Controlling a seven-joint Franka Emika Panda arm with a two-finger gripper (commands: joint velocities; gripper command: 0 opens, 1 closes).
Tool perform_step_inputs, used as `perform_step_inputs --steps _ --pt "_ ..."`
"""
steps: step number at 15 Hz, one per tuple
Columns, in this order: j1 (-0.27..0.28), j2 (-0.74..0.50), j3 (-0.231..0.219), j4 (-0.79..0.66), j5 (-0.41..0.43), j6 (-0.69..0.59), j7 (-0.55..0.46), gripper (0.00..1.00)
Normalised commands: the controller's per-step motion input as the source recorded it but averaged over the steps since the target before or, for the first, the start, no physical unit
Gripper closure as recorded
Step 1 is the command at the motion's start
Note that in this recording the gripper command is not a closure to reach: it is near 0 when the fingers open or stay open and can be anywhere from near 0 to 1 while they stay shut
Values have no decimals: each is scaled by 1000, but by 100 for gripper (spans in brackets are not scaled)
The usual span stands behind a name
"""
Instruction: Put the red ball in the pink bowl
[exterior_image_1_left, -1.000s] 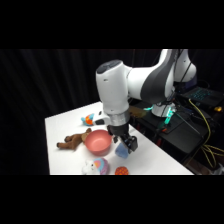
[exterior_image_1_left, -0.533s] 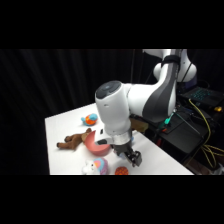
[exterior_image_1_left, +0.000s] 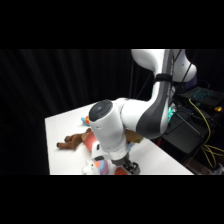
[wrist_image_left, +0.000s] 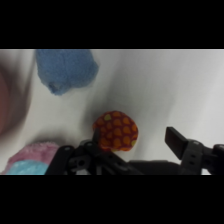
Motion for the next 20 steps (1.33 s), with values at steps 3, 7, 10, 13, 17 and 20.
perform_step_inputs --steps 3,7,10,13,17,20 --pt "-100 237 56 304 102 -211 -253 0" --pt "-71 59 61 174 94 -203 -189 0" --pt "-57 10 71 110 105 -176 -174 24" --pt "-62 13 75 77 121 -127 -180 82" --pt "-65 61 88 85 134 -75 -192 100" --pt "-84 -23 64 -4 123 -11 -166 13"
